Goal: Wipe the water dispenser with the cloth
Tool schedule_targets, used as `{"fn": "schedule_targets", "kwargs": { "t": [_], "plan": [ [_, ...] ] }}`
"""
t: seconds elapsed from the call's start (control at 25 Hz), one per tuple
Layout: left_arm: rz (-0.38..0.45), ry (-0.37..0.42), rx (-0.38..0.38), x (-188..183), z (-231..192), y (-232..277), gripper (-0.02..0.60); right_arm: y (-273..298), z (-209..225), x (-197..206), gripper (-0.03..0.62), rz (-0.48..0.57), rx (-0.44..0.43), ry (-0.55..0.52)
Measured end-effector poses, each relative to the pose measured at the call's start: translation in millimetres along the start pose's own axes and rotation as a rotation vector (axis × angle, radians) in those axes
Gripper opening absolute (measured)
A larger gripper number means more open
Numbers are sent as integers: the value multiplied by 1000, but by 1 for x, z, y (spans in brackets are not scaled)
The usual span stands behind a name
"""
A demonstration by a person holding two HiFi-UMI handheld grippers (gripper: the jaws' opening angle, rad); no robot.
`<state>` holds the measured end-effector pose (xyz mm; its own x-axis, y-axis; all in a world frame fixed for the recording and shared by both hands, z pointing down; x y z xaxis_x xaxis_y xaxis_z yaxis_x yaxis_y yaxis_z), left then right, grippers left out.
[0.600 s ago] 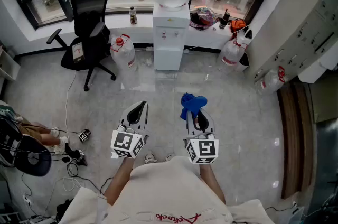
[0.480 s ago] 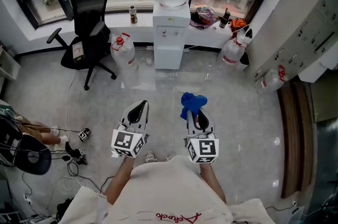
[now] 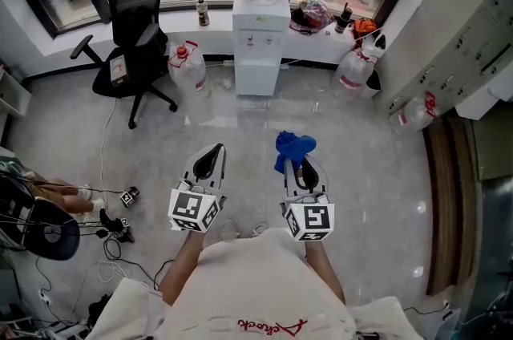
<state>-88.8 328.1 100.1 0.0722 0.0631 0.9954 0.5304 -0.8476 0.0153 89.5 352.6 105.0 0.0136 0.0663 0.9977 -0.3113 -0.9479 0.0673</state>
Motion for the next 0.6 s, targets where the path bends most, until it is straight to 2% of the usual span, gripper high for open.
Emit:
{"fn": "schedule_targets", "kwargs": {
  "t": [0.32,0.6],
  "plan": [
    [-9,6,-36,1,-5,6,11,-2,16,5,97,-18,-6,11],
    [-14,22,-64,5,8,26,11,-4,47,12,97,-25,-27,17]
  ]
}}
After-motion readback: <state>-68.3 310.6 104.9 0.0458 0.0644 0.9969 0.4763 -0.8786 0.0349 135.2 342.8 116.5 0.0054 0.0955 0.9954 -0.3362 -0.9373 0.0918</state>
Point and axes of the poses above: the fingertips, and each gripper's own axes: y forward along the fingers, z to its right, x out of its underside, the point moved 1 cm from there along -y, backward along the fingers, and after that the axes turned 1 degree about -z, right-handed, at the moved point
